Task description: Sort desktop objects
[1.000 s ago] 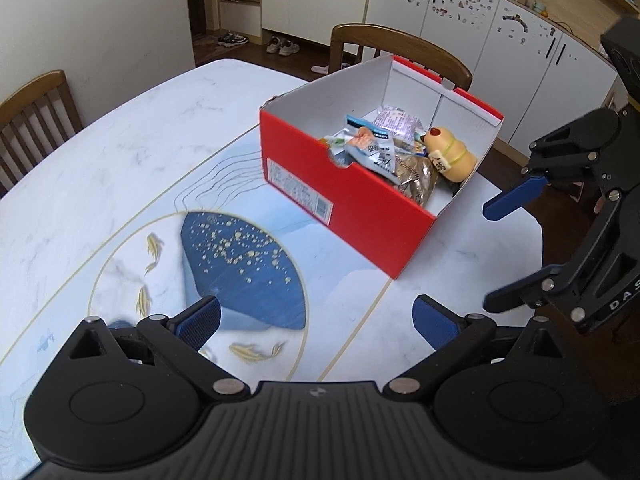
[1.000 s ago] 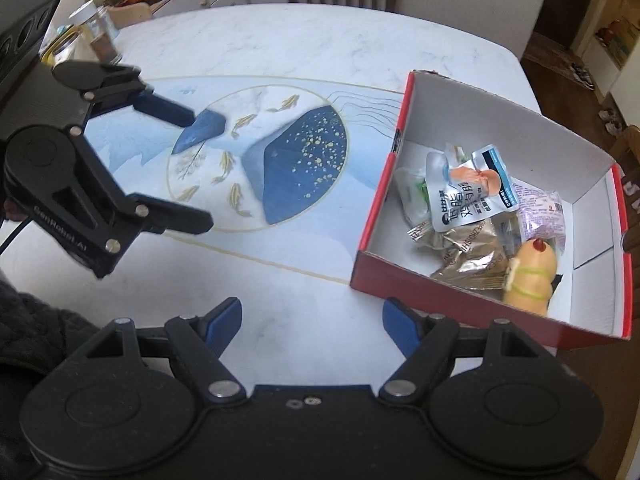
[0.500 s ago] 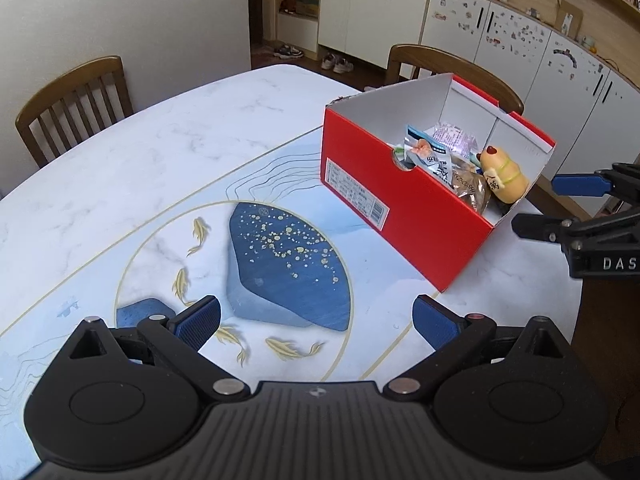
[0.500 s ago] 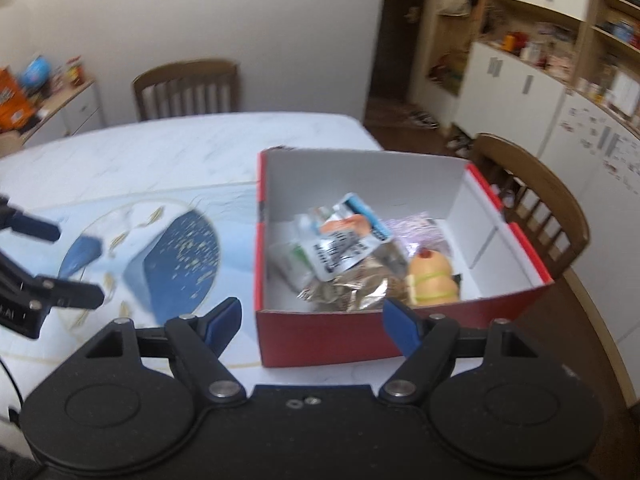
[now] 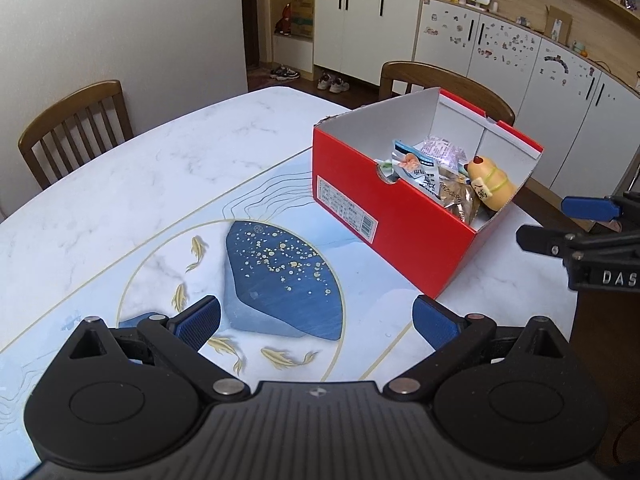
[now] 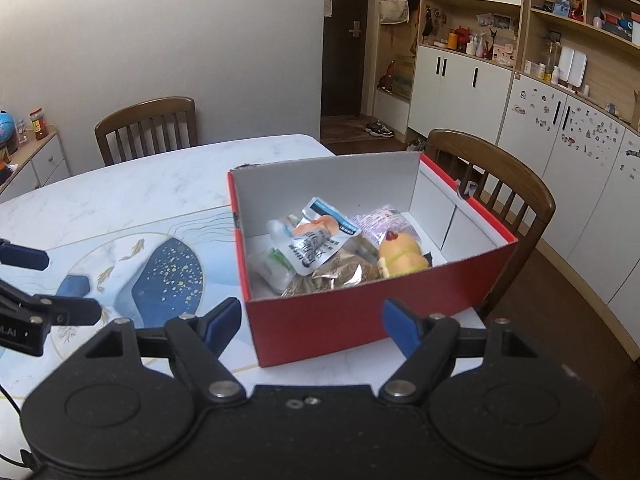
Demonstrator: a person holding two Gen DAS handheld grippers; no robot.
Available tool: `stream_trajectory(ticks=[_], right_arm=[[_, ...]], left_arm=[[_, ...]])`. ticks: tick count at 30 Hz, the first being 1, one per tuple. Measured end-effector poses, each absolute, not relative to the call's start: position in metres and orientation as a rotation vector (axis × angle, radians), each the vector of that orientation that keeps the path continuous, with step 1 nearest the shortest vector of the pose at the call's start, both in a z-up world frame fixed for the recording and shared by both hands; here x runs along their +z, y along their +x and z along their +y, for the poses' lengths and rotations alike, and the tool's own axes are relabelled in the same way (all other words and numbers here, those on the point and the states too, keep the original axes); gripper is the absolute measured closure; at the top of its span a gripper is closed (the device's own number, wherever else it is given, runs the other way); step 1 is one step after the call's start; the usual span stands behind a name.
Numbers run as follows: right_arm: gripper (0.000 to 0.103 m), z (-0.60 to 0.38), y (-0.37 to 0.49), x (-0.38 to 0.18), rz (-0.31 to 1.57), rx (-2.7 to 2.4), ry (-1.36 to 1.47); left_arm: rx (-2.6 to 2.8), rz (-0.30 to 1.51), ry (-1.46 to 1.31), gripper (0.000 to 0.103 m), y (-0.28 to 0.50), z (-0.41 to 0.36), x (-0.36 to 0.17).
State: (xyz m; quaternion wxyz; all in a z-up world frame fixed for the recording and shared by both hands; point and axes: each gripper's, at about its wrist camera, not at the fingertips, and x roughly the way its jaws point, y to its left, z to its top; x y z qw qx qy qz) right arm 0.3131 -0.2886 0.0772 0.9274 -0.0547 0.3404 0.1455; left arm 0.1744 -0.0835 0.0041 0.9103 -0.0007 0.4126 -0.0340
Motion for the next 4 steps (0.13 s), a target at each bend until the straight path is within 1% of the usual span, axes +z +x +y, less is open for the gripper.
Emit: stream_trajectory(ticks=[4], right_arm=[[0.025,-0.2794,0.3075,0.076,0.696,0.319,-0.124]], left_arm=[[-0.065,0.84,0.0,0.0,0.1706,-0.0818,0.0045]])
